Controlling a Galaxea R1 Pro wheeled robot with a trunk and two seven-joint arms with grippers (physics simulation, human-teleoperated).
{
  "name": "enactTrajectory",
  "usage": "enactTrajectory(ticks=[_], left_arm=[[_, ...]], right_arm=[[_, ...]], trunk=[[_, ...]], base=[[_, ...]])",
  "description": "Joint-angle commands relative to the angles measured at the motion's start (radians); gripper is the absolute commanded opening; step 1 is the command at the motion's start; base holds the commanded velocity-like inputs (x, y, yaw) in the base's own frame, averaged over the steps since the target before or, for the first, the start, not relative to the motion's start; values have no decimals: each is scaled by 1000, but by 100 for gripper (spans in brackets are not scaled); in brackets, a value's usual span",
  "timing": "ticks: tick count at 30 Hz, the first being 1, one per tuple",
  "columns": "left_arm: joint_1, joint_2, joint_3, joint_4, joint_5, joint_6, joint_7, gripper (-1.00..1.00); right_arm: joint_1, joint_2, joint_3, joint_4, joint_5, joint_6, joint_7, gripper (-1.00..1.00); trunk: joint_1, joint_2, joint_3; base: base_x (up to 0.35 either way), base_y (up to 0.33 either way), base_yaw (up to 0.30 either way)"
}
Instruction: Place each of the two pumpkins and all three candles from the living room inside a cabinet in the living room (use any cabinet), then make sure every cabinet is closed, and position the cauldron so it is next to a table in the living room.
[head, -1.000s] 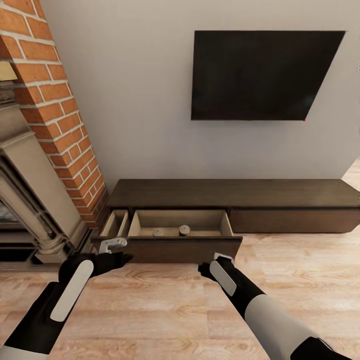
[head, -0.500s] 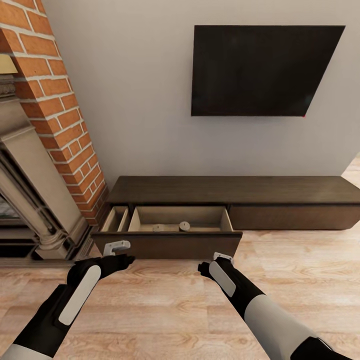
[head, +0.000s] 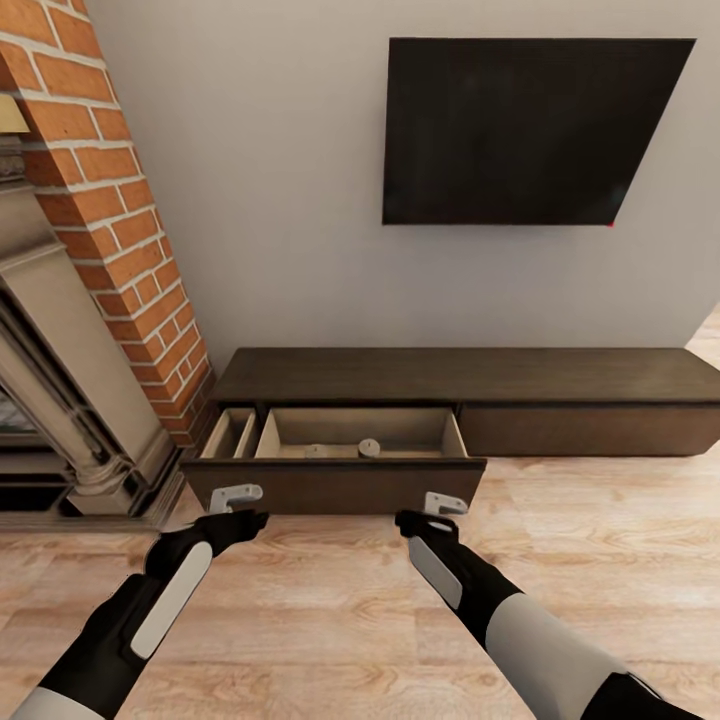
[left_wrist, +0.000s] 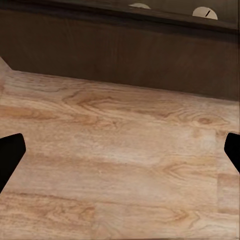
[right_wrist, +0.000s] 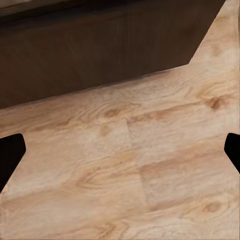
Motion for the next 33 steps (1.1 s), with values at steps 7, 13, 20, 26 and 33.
enactTrajectory(ticks=[7, 13, 20, 26, 33], left_arm=[[-1, 1, -45, 51, 8, -101, 10, 100], [-1, 1, -66, 75, 7, -139, 10, 100], [-1, 1, -70, 76, 8, -141, 10, 100], [-1, 1, -72, 76, 8, -141, 10, 100], [-1, 1, -102, 77, 6, -164, 10, 100]], right_arm=[[-1, -1, 6, -2, -4, -80, 0, 100], [-1, -1, 7, -2, 50, -81, -7, 100], [-1, -1, 10, -1, 98, -71, -37, 100], [5, -1, 25, 39, 170, -112, -49, 100], [5, -2, 38, 73, 180, -178, -23, 100]], trunk=[[27, -50, -23], [50, -92, -42], [77, -141, -64], [100, -183, -82], [127, -232, -104]], base=[[0, 0, 0], [0, 0, 0], [0, 0, 0], [0, 0, 0], [0, 0, 0]])
